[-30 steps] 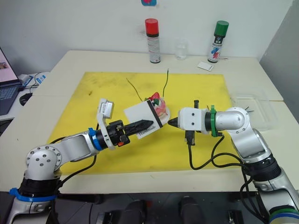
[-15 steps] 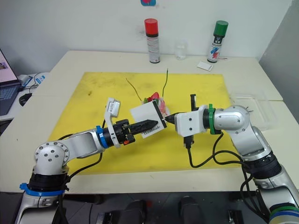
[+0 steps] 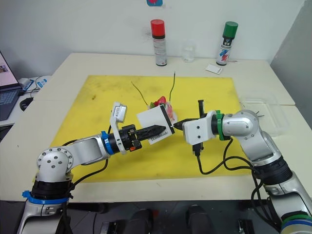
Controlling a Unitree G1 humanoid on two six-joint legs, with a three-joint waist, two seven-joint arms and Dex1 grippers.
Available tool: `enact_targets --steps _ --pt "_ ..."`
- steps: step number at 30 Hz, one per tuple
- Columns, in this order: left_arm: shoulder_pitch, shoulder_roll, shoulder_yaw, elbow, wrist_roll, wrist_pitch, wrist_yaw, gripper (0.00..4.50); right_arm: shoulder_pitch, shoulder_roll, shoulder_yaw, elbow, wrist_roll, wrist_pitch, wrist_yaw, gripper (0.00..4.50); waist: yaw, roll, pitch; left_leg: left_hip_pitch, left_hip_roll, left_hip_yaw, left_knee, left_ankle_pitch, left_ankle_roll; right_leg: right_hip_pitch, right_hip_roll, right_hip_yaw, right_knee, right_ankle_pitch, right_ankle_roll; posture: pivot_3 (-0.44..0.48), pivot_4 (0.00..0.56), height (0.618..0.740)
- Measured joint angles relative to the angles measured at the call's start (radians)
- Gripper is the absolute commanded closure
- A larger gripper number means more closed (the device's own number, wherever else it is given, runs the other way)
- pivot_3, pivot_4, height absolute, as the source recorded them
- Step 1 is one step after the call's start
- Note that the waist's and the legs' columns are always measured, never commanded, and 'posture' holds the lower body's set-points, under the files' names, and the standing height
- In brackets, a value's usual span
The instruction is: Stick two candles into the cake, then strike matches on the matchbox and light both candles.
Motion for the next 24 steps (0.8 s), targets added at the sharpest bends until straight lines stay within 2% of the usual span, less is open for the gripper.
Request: enact_targets --steps 20,24 --pt "-0.003 -0.010 0.014 0.001 0.001 0.012 0.004 4.50 -0.019 0.002 0.010 0.003 -0.021 -0.014 0.000 4.48 0.000 0.000 0.000 0.000 0.000 0.000 0.000 0.000 0.000 0.000 0.000 0.000 0.000 0.000 0.000 0.000 0.150 0.740" --pt "-0.034 -0.026 0.010 0.007 0.001 0.024 0.016 4.50 -0.048 -0.014 0.038 0.005 -0.092 -0.077 -0.001 4.48 0.000 0.000 0.000 0.000 0.000 0.000 0.000 0.000 0.000 0.000 0.000 0.000 0.000 0.000 0.000 0.000 0.150 0.740"
